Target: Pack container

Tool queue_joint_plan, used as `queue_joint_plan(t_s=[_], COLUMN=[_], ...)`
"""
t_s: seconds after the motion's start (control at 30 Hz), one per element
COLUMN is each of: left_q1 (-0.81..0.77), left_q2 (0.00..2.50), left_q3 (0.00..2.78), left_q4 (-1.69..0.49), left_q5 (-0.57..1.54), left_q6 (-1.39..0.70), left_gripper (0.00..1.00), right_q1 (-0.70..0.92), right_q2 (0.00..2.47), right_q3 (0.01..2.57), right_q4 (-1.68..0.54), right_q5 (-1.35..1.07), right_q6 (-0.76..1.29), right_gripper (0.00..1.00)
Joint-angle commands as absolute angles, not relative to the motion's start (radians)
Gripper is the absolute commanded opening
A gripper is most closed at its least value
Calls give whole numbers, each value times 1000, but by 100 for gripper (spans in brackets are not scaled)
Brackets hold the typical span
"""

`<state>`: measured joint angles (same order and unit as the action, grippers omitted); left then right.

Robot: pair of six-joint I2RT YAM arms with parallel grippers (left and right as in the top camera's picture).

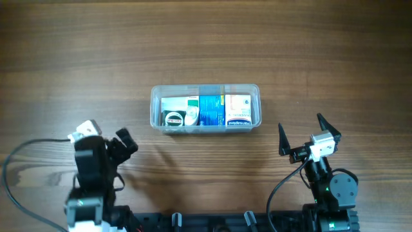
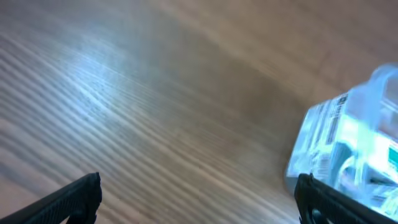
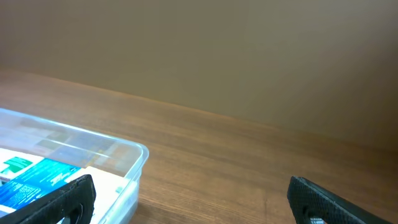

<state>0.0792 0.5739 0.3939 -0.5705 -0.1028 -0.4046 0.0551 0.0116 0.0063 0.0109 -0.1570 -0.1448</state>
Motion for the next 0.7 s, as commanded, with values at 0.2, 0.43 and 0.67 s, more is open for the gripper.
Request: queue_joint_plan(t_s=[0.2,0.43,0.67], left_q1=[-8,-8,31], left_q2=[177,43,2], left_q3=[97,6,6], left_q4=[-29,-67,-68], left_q5=[-68,-57,-34], left_q6=[-318,-317,-318], left_gripper=[100,100,100], right_q1=[49,49,49], right_q2=[4,4,4], right_q3=[5,5,5], right_q4=[14,14,14], right_q5=[-174,-174,-174], right_q6=[-157,-157,-157], right_gripper=[99,100,100])
